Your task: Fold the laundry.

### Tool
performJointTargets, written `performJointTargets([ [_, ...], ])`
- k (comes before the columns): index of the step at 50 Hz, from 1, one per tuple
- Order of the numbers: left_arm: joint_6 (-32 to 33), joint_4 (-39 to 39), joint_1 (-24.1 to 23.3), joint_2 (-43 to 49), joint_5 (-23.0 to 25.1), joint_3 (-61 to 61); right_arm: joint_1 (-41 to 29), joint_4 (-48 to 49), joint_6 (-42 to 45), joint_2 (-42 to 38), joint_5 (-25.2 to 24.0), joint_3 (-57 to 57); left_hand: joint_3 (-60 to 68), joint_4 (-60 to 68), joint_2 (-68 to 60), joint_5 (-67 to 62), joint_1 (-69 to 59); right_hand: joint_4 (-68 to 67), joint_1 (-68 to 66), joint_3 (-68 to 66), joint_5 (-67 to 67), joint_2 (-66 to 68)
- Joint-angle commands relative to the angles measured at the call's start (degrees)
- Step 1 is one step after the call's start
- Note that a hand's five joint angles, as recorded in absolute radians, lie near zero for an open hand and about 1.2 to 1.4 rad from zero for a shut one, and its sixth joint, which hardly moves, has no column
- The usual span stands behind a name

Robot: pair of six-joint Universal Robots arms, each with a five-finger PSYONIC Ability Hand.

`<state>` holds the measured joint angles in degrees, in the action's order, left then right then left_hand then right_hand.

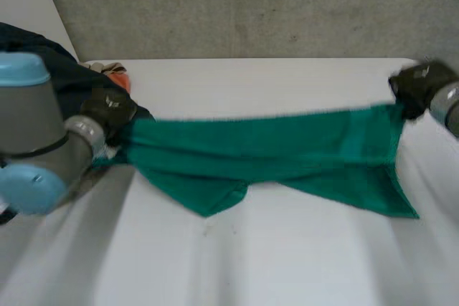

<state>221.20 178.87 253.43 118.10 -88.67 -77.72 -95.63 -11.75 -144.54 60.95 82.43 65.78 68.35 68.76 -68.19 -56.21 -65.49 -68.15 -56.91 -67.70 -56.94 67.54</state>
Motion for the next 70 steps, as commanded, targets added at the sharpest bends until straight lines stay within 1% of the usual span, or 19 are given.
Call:
performJointTargets([
  [1, 1.8, 16.4, -2.5, 9.7, 0.0, 24.1, -0.5, 22.5, -13.1, -3.0, 3.1, -12.1, 11.7, 11.2, -11.8, -13.8, -14.5, -11.9, -23.1, -12.3, -13.1, 12.5],
  [3, 1.8, 24.1, -2.8, 10.1, -0.4, 29.0, -0.8, 28.1, -14.9, -3.5, 6.2, -15.6, 11.7, 11.2, -11.8, -13.8, -14.5, -11.9, -23.1, -12.3, -13.1, 12.5],
  [7, 0.4, 33.4, -3.5, 9.7, -0.6, 33.4, -2.0, 36.1, -15.5, -2.9, 10.7, -18.7, 11.7, 11.2, -11.8, -13.8, -14.5, -11.9, -23.1, -12.3, -13.1, 12.5],
  [11, -4.3, 34.3, -4.6, 8.2, -0.9, 32.7, -2.4, 40.0, -15.5, -1.3, 10.8, -18.8, 11.7, 11.2, -11.8, -13.8, -14.5, -11.9, -23.1, -12.3, -13.1, 12.5],
  [18, -7.5, 33.4, -4.9, 1.4, -0.5, 18.2, -2.4, 33.7, -15.4, -0.1, 8.3, -13.9, 11.7, 11.2, -11.8, -13.8, -14.5, -11.9, -23.1, -12.3, -13.1, 12.5],
  [23, -7.5, 33.5, -5.5, -1.3, -0.2, 5.9, -2.3, 24.9, -15.5, 1.3, 3.4, -4.8, 11.7, 11.2, -11.8, -13.8, -14.5, -11.9, -23.1, -12.3, -13.1, 12.5],
  [25, -7.3, 33.5, -6.0, -1.8, -0.3, 3.7, -2.3, 22.8, -15.4, 1.3, 2.5, -2.1, 11.7, 11.2, -11.8, -13.8, -14.5, 1.8, -9.5, 1.3, 0.6, -1.2],
  [26, -7.3, 33.5, -6.3, -2.3, -0.3, 2.8, -2.3, 20.9, -15.4, 1.3, 1.7, 0.5, 11.7, 11.2, -11.8, -13.8, -14.5, 25.9, 14.6, 25.4, 24.7, -25.3],
  [27, -7.1, 33.5, -7.0, -3.4, -0.3, 1.4, -2.3, 20.0, -15.5, 1.3, 1.4, 1.5, 11.7, 11.2, -11.8, -13.8, -14.5, 36.3, 25.0, 35.8, 35.1, -35.7],
  [28, -7.1, 33.4, -7.2, -4.1, -0.4, 0.9, -2.4, 19.1, -15.5, 1.3, 1.2, 2.6, 11.7, 11.2, -11.8, -13.8, -14.5, 43.5, 32.3, 43.1, 42.3, -42.9],
  [30, -7.0, 33.0, -7.6, -5.5, -0.4, 0.3, -2.7, 16.4, -15.7, 1.2, 0.8, 5.0, 11.7, 11.2, -11.8, -13.8, -14.5, 47.0, 35.7, 46.5, 45.7, -46.3],
  [33, -6.2, 32.0, -7.9, -8.4, -0.5, -0.1, -3.7, 13.9, -16.6, 1.2, 0.5, 6.7, 11.7, 11.2, -11.8, -13.8, -14.5, 48.1, 36.9, 47.7, 46.9, -47.5],
  [37, -5.2, 28.7, -8.0, -12.9, -0.5, 0.3, -8.9, 11.1, -20.9, 1.0, 0.1, 8.0, 11.7, 11.2, -11.8, -13.8, -14.5, 47.8, 36.6, 47.4, 46.6, -47.2],
  [42, -5.3, 24.6, -9.1, -18.8, -0.5, 0.6, -13.0, 11.7, -24.4, 0.2, -2.7, 8.2, 11.7, 11.2, -11.8, -13.8, -14.5, 47.6, 36.4, 47.2, 46.4, -47.0],
  [45, -5.4, 23.7, -10.1, -20.7, -0.5, 0.5, -15.2, 13.2, -26.7, -3.1, -3.9, 7.3, 11.7, 11.2, -11.8, -13.8, -14.5, 48.1, 36.9, 47.7, 46.9, -47.5],
  [51, -5.4, 21.7, -13.7, -24.8, -0.5, 0.5, -22.0, 17.7, -34.6, -8.0, -3.3, 3.9, 11.7, 11.2, -11.8, -13.8, -14.5, 49.0, 37.7, 48.5, 47.8, -48.4],
  [59, -5.5, 19.9, -16.2, -28.3, -0.7, 2.0, -25.4, 20.3, -48.4, -14.5, -2.7, -2.5, 11.7, 11.2, -11.8, -13.8, -14.5, 48.5, 37.2, 48.0, 47.3, -47.9],
  [67, -5.5, 19.4, -20.0, -31.0, -0.9, 2.9, -28.1, 20.3, -50.5, -21.3, 1.5, -11.6, 11.7, 11.2, -11.8, -13.8, -14.5, 44.9, 33.7, 44.5, 43.7, -44.3],
  [70, -5.6, 19.4, -20.3, -31.7, -0.9, 3.0, -28.6, 20.2, -50.7, -22.7, 1.6, -13.0, 11.7, 11.2, -11.8, -13.8, -14.5, 43.1, 31.9, 42.7, 41.9, -42.5],
])
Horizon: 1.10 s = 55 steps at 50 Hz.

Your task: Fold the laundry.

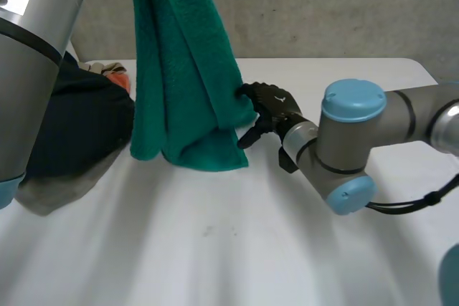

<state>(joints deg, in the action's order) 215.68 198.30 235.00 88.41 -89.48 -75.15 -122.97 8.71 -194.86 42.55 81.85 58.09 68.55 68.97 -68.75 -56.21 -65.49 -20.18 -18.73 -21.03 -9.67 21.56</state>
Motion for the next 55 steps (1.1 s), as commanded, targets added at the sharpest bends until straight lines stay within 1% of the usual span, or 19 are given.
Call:
performJointTargets([
  [1, -0.1, -0.1, -2.0, -2.5, -0.2, 0.4, -1.6, -0.3, -0.5, -5.0, 2.1, -5.9, 11.5, 11.0, -11.2, -13.8, -14.5, -6.0, -7.5, -5.2, -6.6, 4.7],
  [4, -0.1, -0.4, -2.3, -2.9, -0.2, 0.4, -2.2, -0.2, -0.7, -5.8, 2.1, -6.4, 11.5, 11.0, -11.2, -13.8, -14.5, -7.9, -9.3, -7.0, -8.4, 6.5],
  [8, -0.2, -0.5, -2.5, -3.5, -0.2, 0.4, -3.4, -0.3, -0.9, -6.9, 1.9, -6.8, 11.5, 11.0, -11.2, -13.8, -14.5, -26.2, -27.6, -25.3, -26.7, 24.8],
  [9, -0.2, -0.5, -2.5, -3.5, -0.3, 0.4, -3.8, -0.3, -1.0, -7.4, 1.9, -6.8, 11.5, 11.0, -11.2, -13.8, -14.5, -35.2, -36.7, -34.4, -35.7, 33.8],
  [10, -0.2, -0.5, -2.4, -3.5, -0.3, 0.4, -4.1, -0.4, -1.2, -7.6, 1.9, -6.8, 11.5, 11.0, -11.2, -13.8, -14.5, -40.3, -41.8, -39.5, -40.8, 38.9],
  [12, -0.2, -0.5, -2.4, -3.4, -0.3, 0.4, -4.6, -0.5, -2.4, -7.9, 1.7, -6.6, 11.5, 11.0, -11.2, -13.8, -14.5, -48.1, -49.5, -47.2, -48.6, 46.7],
  [14, -0.2, -0.4, -2.4, -3.2, -0.3, 0.4, -4.6, -0.5, -3.2, -7.9, 1.5, -6.1, 11.5, 11.0, -11.2, -13.8, -14.5, -50.1, -51.6, -49.3, -50.6, 48.7],
  [15, -0.2, -0.4, -2.4, -3.2, -0.3, 0.4, -4.7, -0.5, -3.7, -7.8, 1.2, -6.0, 11.5, 11.0, -11.2, -13.8, -14.5, -50.0, -51.4, -49.1, -50.5, 48.6],
  [17, -0.2, -0.5, -2.3, -3.3, -0.4, 0.4, -4.6, -0.5, -4.1, -7.6, 0.1, -5.8, 11.5, 11.0, -11.2, -13.8, -14.5, -45.6, -47.1, -44.8, -46.1, 44.2],
  [19, -0.2, -0.4, -2.3, -3.3, -0.3, 0.4, -4.7, -0.6, -4.2, -7.5, -1.1, -5.8, 11.5, 11.0, -11.2, -13.8, -14.5, -34.2, -35.7, -33.4, -34.7, 32.8],
  [20, -0.2, -0.5, -2.2, -3.3, -0.3, 0.4, -4.7, -1.0, -4.3, -7.4, -2.4, -5.6, 11.5, 11.0, -11.2, -13.8, -14.5, -21.3, -22.8, -20.5, -21.8, 19.9],
  [21, -0.2, -0.5, -1.9, -3.2, -0.3, 0.4, -4.8, -1.2, -4.4, -7.3, -3.2, -5.5, 11.5, 11.0, -11.2, -13.8, -14.5, -18.9, -20.3, -18.0, -19.4, 17.5],
  [24, -0.2, -0.5, -1.7, -3.0, -0.3, 0.4, -5.1, -1.8, -4.3, -6.6, -4.8, -4.4, 11.5, 11.0, -11.2, -13.8, -14.5, -18.3, -19.8, -17.5, -18.8, 17.0],
  [28, -0.2, -0.7, -1.7, -3.2, -0.3, 0.1, -5.2, -2.8, -3.8, -4.1, -5.5, -2.4, 11.5, 11.0, -11.2, -13.8, -14.5, -18.0, -19.4, -17.1, -18.5, 16.6],
  [38, -0.1, -1.8, -1.1, -3.2, -0.3, -0.2, -4.5, -6.9, 1.4, -0.7, -5.7, -0.8, 11.5, 11.0, -11.2, -13.8, -14.5, -18.3, -19.8, -17.5, -18.8, 17.0],
  [43, -0.1, -1.9, -1.2, -3.3, -0.3, -0.2, -2.6, -7.6, 4.2, 0.5, -5.6, 1.2, 11.5, 11.0, -11.2, -13.8, -14.5, -17.7, -19.1, -16.8, -18.2, 16.3],
  [49, -0.1, -1.9, -1.4, -3.4, -0.3, -0.1, -2.6, -7.5, 4.1, -0.6, -5.5, 2.0, 11.5, 11.0, -11.2, -13.8, -14.5, -11.8, -13.2, -10.9, -12.3, 10.4],
  [53, -0.1, -1.9, -1.5, -3.5, -0.3, -0.1, -2.8, -6.9, 3.3, -2.6, -5.3, 0.8, 11.5, 11.0, -11.2, -13.8, -14.5, -11.6, -13.1, -10.8, -12.1, 10.2],
  [55, -0.1, -1.9, -1.6, -3.6, -0.3, -0.2, -3.1, -6.7, 1.6, -4.4, -5.1, -1.9, 11.5, 11.0, -11.2, -13.8, -14.5, -12.3, -13.7, -11.4, -12.8, 10.9],
])
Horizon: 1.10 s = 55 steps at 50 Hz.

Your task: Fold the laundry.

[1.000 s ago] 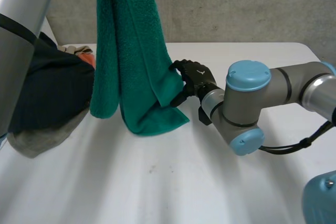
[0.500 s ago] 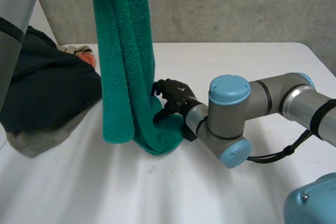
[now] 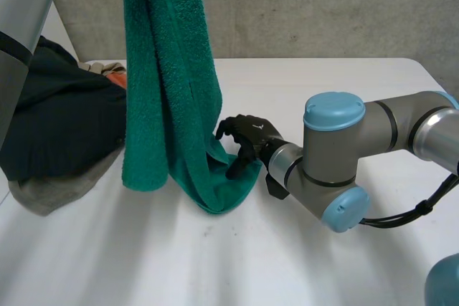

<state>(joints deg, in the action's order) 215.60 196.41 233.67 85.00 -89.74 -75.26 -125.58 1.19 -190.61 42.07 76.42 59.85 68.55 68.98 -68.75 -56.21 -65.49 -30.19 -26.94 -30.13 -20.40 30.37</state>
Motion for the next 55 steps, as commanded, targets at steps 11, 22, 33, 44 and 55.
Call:
performJointTargets([
  [11, -0.1, -0.1, -0.5, -0.5, 0.0, -0.5, -2.4, 1.4, -9.2, -12.3, 4.4, -16.2, 11.5, 11.0, -11.2, -13.8, -14.5, -6.3, -9.5, -6.4, -6.1, 6.1],
  [22, -0.1, -1.2, -0.3, -0.7, -0.2, -0.3, -1.9, 1.3, -12.1, -16.1, 3.2, -22.0, 11.5, 11.0, -11.2, -13.8, -14.5, -49.8, -53.1, -49.9, -49.6, 49.6],
  [33, 0.0, -2.8, 1.9, -2.2, -1.8, -0.8, 15.7, -1.6, 0.8, 12.7, -1.6, -6.0, 11.5, 11.0, -11.2, -13.8, -14.5, -49.8, -53.1, -49.9, -49.6, 49.6],
  [44, 0.0, -5.9, 9.3, -1.1, -1.4, -6.9, 21.0, -14.9, 33.6, 34.1, -5.0, 3.8, 11.5, 11.0, -11.2, -13.8, -14.5, -49.8, -53.1, -49.9, -49.6, 49.6],
  [55, -0.2, -9.8, 12.7, 9.7, -1.5, -9.6, 20.3, -18.9, 35.3, 32.0, -5.4, 12.5, 11.5, 11.0, -11.2, -13.8, -14.5, 8.6, 5.3, 8.5, 8.8, -8.7],
])
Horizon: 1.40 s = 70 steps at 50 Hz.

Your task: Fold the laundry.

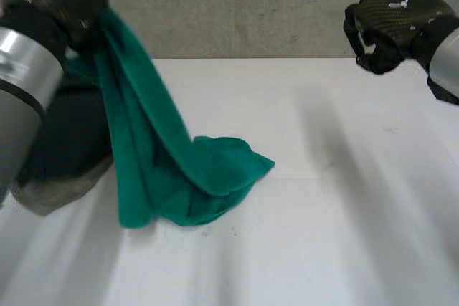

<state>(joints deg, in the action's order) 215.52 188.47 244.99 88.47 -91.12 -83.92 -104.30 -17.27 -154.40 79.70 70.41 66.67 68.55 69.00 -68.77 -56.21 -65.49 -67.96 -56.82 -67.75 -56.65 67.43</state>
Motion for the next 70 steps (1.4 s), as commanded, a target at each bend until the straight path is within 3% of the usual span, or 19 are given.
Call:
performJointTargets([
  [1, -0.2, -1.7, 1.4, 6.2, -0.1, -0.9, -1.2, 0.5, -1.9, -9.3, 0.9, 5.5, 11.5, 11.0, -11.2, -13.8, -14.5, 48.1, 37.0, 47.9, 46.8, -47.6],
  [8, -0.1, -1.7, 0.7, 4.5, -0.2, 0.2, -6.3, 4.0, -15.4, -21.7, 0.8, 2.7, 11.5, 11.0, -11.2, -13.8, -14.5, 50.1, 39.0, 49.9, 48.8, -49.6],
  [12, -0.2, -1.6, 0.2, 0.5, -0.2, 1.0, -8.5, 11.3, -24.3, -27.1, 0.9, 0.7, 11.5, 11.0, -11.2, -13.8, -14.5, 51.7, 40.5, 51.4, 50.3, -51.1],
  [20, -0.3, -1.6, -2.8, -3.0, -0.3, 3.2, -14.2, 23.2, -27.0, -33.3, 0.8, -0.5, 11.5, 11.0, -11.2, -13.8, -14.5, 50.3, 39.2, 50.1, 49.0, -49.8],
  [26, -0.3, -1.7, -3.8, -3.0, -0.3, 3.8, -15.6, 24.7, -26.7, -39.9, 1.2, -6.2, 11.5, 11.0, -11.2, -13.8, -14.5, 45.1, 34.0, 44.9, 43.8, -44.6],
  [30, -0.3, -1.7, -3.9, -3.1, -0.4, 3.9, -16.6, 22.0, -26.6, -45.2, 1.3, -12.1, 11.5, 11.0, -11.2, -13.8, -14.5, 35.2, 24.1, 35.0, 33.9, -34.7],
  [33, -0.3, -1.6, -3.9, -3.1, -0.4, 3.9, -16.7, 19.0, -26.0, -47.6, 1.6, -15.7, 11.5, 11.0, -11.2, -13.8, -14.5, 8.2, -2.9, 8.0, 6.9, -7.7],
  [34, -0.3, -1.6, -3.9, -3.2, -0.4, 3.9, -16.6, 17.6, -25.6, -48.0, 2.0, -16.8, 11.5, 11.0, -11.2, -13.8, -14.5, -11.8, -23.0, -12.1, -13.1, 12.4],
  [43, -0.3, -1.6, -3.6, -3.3, -0.4, 3.7, -15.9, 14.8, -19.7, -36.3, 2.1, -13.2, 11.5, 11.0, -11.2, -13.8, -14.5, -12.0, -23.2, -12.3, -13.4, 12.6],
  [51, -0.3, -1.9, -3.2, -3.2, -0.4, 2.0, -10.6, 9.4, 0.8, -17.3, 3.3, -2.6, 11.5, 11.0, -11.2, -13.8, -14.5, -12.0, -23.2, -12.3, -13.4, 12.6],
  [57, -0.2, -1.8, -2.8, -2.2, 0.0, -2.0, -7.9, 0.1, 13.4, -4.1, 8.7, 1.3, 11.5, 11.0, -11.2, -13.8, -14.5, -12.0, -23.2, -12.3, -13.4, 12.6],
  [60, 0.0, -2.2, -0.4, -0.9, 0.1, -4.6, -5.6, -4.7, 18.6, 2.0, 12.3, 2.4, 11.5, 11.0, -11.2, -13.8, -14.5, -12.0, -23.2, -12.3, -13.4, 12.6],
  [65, 0.1, -4.9, 2.5, 5.6, 0.2, -7.0, -3.4, -11.4, 25.7, 5.0, 13.4, 7.1, 11.5, 11.0, -11.2, -13.8, -14.5, -12.0, -23.2, -12.3, -13.4, 12.6],
  [70, 0.3, -6.6, 2.2, 13.8, 0.3, -5.9, -3.4, -12.3, 29.1, 1.3, 13.6, 11.9, 11.5, 11.0, -11.2, -13.8, -14.5, -12.0, -23.2, -12.3, -13.4, 12.6],
])
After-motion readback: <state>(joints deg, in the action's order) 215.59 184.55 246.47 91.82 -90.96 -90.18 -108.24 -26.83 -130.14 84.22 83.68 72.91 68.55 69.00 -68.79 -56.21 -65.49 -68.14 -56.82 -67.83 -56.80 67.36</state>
